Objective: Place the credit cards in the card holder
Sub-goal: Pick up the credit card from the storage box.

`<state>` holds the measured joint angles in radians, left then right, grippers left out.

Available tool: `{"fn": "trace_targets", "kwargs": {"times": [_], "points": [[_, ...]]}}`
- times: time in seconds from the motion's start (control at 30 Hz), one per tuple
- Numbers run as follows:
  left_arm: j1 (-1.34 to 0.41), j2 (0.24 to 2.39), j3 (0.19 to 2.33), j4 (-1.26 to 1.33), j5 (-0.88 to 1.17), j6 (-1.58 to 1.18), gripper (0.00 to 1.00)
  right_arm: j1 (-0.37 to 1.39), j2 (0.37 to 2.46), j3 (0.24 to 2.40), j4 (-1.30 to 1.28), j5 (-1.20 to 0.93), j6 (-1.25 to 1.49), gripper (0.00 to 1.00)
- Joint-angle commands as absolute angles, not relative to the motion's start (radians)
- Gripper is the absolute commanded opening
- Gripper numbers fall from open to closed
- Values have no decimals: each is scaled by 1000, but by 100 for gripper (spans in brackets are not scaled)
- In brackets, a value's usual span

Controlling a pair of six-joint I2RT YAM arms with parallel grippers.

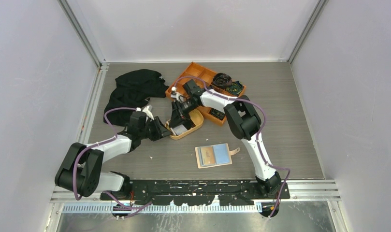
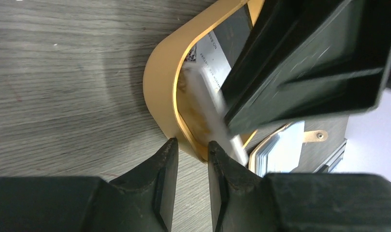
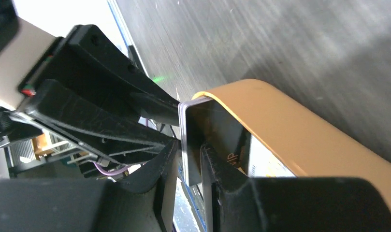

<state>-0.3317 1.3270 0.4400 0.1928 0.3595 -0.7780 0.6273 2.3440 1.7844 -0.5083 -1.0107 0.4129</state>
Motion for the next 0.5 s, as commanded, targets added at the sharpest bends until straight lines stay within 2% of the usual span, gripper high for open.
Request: {"fn": "trace_targets", "kwargs": {"times": [0.0,0.17,0.47], "points": [[-339,1337,485,272,392,-762,29,682,2323,1778,-514,-1014,398,29],[-339,1340,487,273,391,-762,29,681,2325,1814,-632,-881,303,31],[-339,1356,504,272,399,-762,30,681,2298,1830,-689,-816,241,42]]}}
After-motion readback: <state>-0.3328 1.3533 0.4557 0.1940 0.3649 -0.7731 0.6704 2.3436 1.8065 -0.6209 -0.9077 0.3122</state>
